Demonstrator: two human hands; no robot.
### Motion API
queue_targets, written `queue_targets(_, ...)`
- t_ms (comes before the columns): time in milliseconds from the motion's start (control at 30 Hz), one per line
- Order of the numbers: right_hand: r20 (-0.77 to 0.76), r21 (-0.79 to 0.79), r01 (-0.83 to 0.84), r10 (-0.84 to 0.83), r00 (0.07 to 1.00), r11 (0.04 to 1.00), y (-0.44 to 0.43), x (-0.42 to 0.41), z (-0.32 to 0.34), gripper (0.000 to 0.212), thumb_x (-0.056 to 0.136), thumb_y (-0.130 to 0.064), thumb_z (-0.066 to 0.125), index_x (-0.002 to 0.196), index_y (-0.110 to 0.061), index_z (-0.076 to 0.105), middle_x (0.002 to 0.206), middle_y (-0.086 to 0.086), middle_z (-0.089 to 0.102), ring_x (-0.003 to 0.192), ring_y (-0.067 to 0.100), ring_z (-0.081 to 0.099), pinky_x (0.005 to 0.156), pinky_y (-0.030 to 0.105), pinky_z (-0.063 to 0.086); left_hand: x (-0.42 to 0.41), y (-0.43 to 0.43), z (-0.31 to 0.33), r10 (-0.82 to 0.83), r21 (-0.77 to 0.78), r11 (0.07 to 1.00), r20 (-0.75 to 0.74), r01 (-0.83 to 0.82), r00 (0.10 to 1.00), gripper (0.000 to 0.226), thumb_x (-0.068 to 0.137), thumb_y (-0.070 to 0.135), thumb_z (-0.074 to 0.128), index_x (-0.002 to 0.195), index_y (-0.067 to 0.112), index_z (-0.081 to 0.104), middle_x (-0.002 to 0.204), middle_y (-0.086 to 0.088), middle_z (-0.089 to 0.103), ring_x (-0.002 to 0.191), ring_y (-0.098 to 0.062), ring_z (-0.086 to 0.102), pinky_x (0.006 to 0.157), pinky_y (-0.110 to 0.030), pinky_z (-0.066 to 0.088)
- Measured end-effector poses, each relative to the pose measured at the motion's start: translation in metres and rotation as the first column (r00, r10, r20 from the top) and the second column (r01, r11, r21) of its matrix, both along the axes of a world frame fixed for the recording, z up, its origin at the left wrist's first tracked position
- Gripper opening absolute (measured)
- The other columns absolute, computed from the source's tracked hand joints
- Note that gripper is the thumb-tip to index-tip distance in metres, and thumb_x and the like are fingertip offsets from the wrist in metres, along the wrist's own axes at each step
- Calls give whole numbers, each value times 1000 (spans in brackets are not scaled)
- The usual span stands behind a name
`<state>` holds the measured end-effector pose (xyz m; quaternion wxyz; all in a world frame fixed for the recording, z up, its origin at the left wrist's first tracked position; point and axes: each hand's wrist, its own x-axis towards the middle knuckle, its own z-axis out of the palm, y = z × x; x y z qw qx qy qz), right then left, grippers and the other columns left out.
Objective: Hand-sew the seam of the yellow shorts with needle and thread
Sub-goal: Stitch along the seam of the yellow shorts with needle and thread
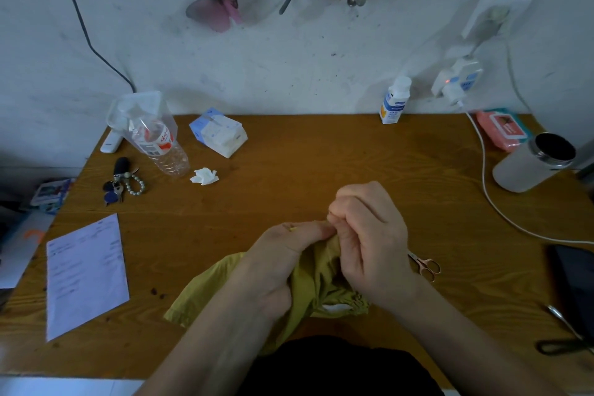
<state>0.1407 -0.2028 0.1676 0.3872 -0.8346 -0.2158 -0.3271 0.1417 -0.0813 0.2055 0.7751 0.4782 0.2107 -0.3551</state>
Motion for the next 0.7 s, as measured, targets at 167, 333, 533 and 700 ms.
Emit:
queue_targets(167,-18,17,26,-26,999,1000,0,3,-8,20,88,-5,49,75,0,62,78,11,58,74,14,48,63,25,41,1,1,-4,55,-37,998,-32,-57,998,22,82,1,60,62,-4,69,59,-18,66,49,-24,65,50,-28,57)
queue_targets(333,-162,-7,-8,7,987,1000,0,5,-10,21,92,-9,44,78,-3,59,80,7,55,76,13,47,65,24,40,-1,2,-8,105,26,994,67,-107,992,15,86,2,59,79,-5,71,65,-19,68,57,-26,69,54,-30,58)
queue_targets(533,-20,18,-17,17,1000,1000,2,5,-3,23,86,0,41,67,-3,55,73,10,54,73,13,42,66,19,32,-1,0,-13,-22,33,999,59,20,998,42,89,11,55,51,11,73,58,-4,68,52,-14,66,58,-25,56)
queue_targets(700,40,9,-14,14,999,1000,4,7,0,22,83,3,42,66,-4,55,71,10,55,73,14,41,67,18,30,0,3,-16,-68,-46,996,56,71,996,49,91,12,48,49,15,73,52,0,67,47,-10,65,50,-19,54)
